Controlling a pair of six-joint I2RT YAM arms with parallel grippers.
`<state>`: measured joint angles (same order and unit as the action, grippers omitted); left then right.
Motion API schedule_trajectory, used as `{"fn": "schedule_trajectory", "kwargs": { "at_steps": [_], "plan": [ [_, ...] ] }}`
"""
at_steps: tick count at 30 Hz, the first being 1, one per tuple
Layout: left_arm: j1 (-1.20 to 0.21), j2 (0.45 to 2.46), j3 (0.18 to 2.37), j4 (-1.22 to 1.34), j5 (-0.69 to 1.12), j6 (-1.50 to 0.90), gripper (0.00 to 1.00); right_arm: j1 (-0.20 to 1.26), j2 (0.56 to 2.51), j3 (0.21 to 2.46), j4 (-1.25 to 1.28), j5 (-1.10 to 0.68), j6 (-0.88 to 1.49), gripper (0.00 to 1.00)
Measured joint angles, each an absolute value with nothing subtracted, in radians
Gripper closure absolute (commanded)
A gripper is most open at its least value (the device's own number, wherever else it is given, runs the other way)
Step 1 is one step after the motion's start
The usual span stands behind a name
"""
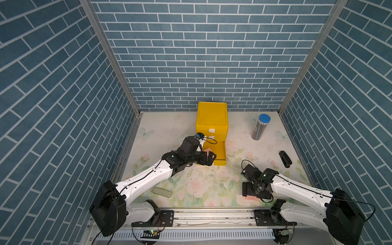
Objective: Please put the sticky notes in the drawer by color
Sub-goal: Pick up the sticky notes from the center of the board, then place the sticky notes in the drawer.
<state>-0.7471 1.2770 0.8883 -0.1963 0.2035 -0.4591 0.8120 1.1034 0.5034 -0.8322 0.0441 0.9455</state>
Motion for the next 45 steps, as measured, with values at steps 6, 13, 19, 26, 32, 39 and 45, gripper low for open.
{"fn": "schedule_trajectory", "kwargs": {
  "at_steps": [6,13,19,26,32,39,45],
  "plan": [
    [-0.747,1.289,0.888,-0.196,0.204,-0.459,0.00,0.809,1.134,0.509,-0.791,0.015,0.936,0.16],
    [-0.747,1.289,0.888,-0.196,0.199,-0.459,0.00,0.809,1.135,0.511,-0.796,0.015,0.934,0.22],
    [-0.747,1.288,0.888,-0.197,0.187,-0.458,0.00,0.809,1.176,0.535,-0.806,0.014,0.918,0.25],
    [-0.747,1.274,0.888,-0.212,0.156,-0.458,0.00,0.809,1.215,0.659,-0.823,0.024,0.883,0.26],
    [-0.724,1.271,0.888,-0.243,0.112,-0.465,0.00,0.809,1.282,0.912,-0.824,0.053,0.820,0.26],
    [-0.659,1.215,0.892,-0.278,0.081,-0.480,0.00,0.809,1.497,1.216,-0.814,0.067,0.698,0.26],
    [-0.653,1.188,0.925,-0.302,0.056,-0.483,0.00,0.809,1.732,1.456,-0.783,0.056,0.590,0.25]
  ]
}}
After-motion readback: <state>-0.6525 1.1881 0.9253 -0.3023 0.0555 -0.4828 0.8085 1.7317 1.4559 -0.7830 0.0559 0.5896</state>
